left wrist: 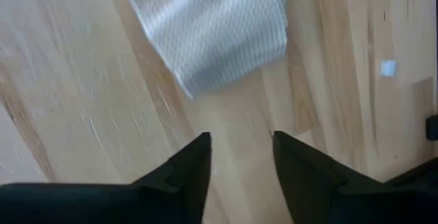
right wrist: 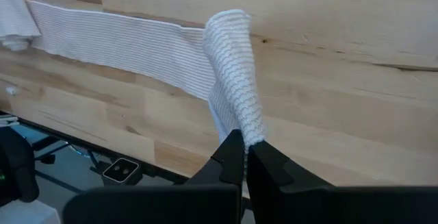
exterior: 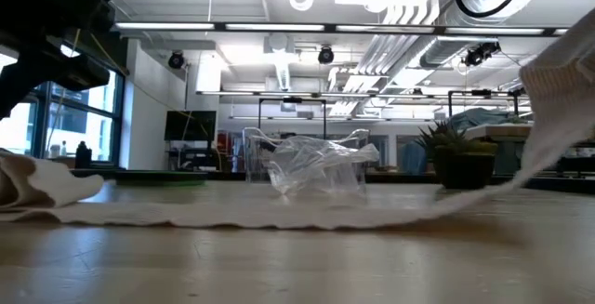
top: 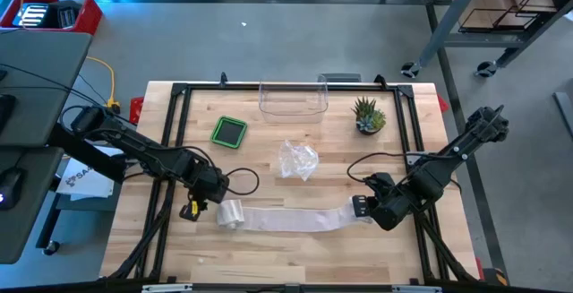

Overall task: Roll bandage
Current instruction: Roll the bandage

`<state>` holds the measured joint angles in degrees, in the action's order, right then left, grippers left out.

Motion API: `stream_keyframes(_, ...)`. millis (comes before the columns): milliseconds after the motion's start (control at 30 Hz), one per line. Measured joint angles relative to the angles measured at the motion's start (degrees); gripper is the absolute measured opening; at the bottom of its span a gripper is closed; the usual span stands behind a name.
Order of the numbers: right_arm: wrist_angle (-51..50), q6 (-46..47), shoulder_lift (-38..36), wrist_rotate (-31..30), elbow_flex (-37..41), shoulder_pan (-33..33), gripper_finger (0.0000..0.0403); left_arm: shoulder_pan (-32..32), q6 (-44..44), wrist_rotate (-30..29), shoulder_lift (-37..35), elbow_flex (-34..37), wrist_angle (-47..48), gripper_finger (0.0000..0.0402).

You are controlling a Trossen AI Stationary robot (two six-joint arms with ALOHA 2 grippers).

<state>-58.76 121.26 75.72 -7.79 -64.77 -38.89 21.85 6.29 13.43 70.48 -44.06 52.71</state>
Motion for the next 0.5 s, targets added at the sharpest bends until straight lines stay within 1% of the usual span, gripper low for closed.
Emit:
stream_keyframes(67,0.00,0.51,0.00,0.09,0.00,0.00,0.0000,0.00,2.16,-0.02,0.00,-0.30,0.11,0.0171)
stream_keyframes(167,-0.17,1.30,0.00,1.23,0.00,0.03,0.0000,0.07,5.18,-0.02,0.02,-1.57,-0.09,0.0191)
stream_keyframes(333,-2.40,1.77,1.01,0.82,0.00,0.28,0.0005,0.67,5.69,-2.02,0.01,-2.51,-1.07,0.0200)
stream_keyframes(433,-3.71,1.00,1.97,0.96,0.00,0.28,0.0024,0.68,6.12,-2.14,0.02,-2.51,-1.15,0.0200)
stream_keyframes(500,-4.38,1.74,2.69,1.47,0.00,0.28,0.0046,0.68,6.73,-2.16,0.02,-2.51,-1.20,0.0200)
